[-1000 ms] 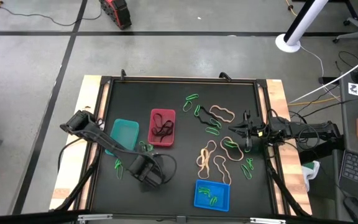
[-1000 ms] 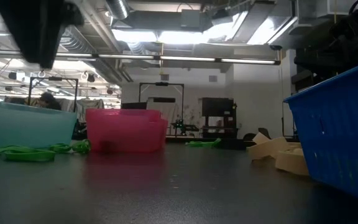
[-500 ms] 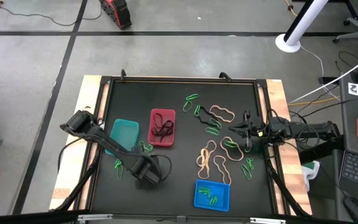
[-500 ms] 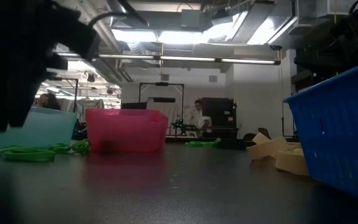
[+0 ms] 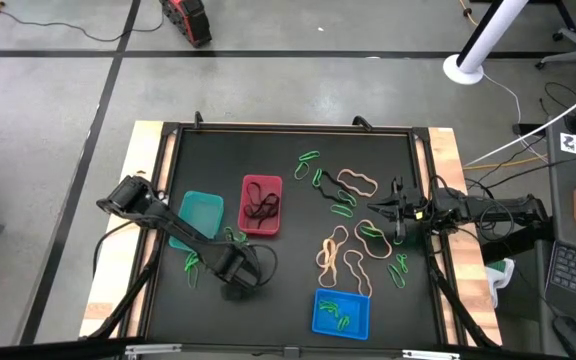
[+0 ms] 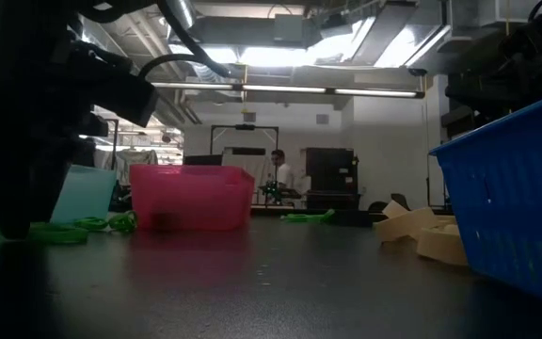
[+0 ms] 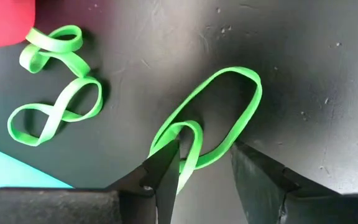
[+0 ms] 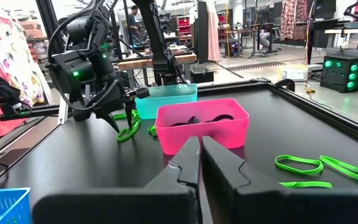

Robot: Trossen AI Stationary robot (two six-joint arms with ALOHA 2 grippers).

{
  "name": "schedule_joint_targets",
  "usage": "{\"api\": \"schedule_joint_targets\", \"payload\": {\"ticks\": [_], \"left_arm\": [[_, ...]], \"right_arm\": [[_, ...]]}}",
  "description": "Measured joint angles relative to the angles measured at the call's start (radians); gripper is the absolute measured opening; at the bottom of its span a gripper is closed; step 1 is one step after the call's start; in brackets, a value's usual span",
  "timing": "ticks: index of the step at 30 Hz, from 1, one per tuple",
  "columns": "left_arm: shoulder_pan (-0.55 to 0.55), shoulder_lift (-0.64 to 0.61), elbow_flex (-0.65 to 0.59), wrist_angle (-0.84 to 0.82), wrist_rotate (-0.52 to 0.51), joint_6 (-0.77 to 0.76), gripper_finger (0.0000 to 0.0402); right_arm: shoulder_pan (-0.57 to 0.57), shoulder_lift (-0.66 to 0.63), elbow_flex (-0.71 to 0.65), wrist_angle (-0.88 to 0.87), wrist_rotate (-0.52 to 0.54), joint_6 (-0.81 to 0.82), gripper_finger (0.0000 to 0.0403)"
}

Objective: Sort rubber bands into baskets
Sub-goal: Put the green rubber band into the blue bin

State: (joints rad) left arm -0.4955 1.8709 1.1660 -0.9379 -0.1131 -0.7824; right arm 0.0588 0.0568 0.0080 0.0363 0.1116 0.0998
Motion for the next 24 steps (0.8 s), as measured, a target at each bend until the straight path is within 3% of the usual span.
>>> {"api": "schedule_joint_targets", "payload": {"ticks": [17,24], "left_arm": [[-0.001,0.000,0.035,0.018,0.024,0.004,0.0140],[-0.001,0.001,0.038,0.104,0.018,0.037,0.0140]], "right_arm": [[0.000,0.000,0.000,0.000,0.000,0.000,0.0019],[0.000,0.000,0.000,-0.001,0.000,0.000,0.0019]]}}
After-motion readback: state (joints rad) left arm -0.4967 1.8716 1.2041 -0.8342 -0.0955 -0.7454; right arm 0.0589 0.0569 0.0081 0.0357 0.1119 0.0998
